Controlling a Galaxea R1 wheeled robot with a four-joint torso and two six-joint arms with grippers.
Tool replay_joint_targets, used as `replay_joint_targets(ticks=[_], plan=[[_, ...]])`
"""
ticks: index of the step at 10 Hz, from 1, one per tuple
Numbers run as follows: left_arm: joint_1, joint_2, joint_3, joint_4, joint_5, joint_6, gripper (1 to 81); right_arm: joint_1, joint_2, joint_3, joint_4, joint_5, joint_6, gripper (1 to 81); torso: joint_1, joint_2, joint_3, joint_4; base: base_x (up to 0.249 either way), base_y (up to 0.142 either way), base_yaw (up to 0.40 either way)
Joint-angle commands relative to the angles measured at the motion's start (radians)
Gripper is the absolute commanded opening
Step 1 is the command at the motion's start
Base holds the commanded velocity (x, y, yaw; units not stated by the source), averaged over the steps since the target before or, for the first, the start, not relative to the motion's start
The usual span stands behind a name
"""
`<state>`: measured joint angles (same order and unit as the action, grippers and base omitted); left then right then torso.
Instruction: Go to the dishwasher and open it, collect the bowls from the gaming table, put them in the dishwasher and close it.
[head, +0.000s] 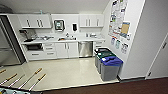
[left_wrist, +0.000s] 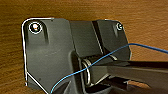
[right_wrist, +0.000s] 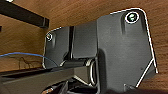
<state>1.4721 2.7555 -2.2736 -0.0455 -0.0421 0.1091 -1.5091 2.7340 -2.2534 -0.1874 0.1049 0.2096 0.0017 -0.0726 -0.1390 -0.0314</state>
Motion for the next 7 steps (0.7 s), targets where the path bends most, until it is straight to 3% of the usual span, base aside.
replay_joint_targets(ticks=[1,7], plan=[[-0.046,-0.014,0.012,-0.008,0.054,0.004,81.1,0.048,-0.017,0.012,-0.015,-0.047,-0.002,81.1,0.0,0.0,0.0,0.0,0.194,0.0,0.0],[-0.046,-0.017,0.012,-0.008,0.054,0.004,81.1,0.048,-0.017,0.016,-0.015,-0.047,-0.002,81.1,0.0,0.0,0.0,0.0,0.196,0.0,0.0]])
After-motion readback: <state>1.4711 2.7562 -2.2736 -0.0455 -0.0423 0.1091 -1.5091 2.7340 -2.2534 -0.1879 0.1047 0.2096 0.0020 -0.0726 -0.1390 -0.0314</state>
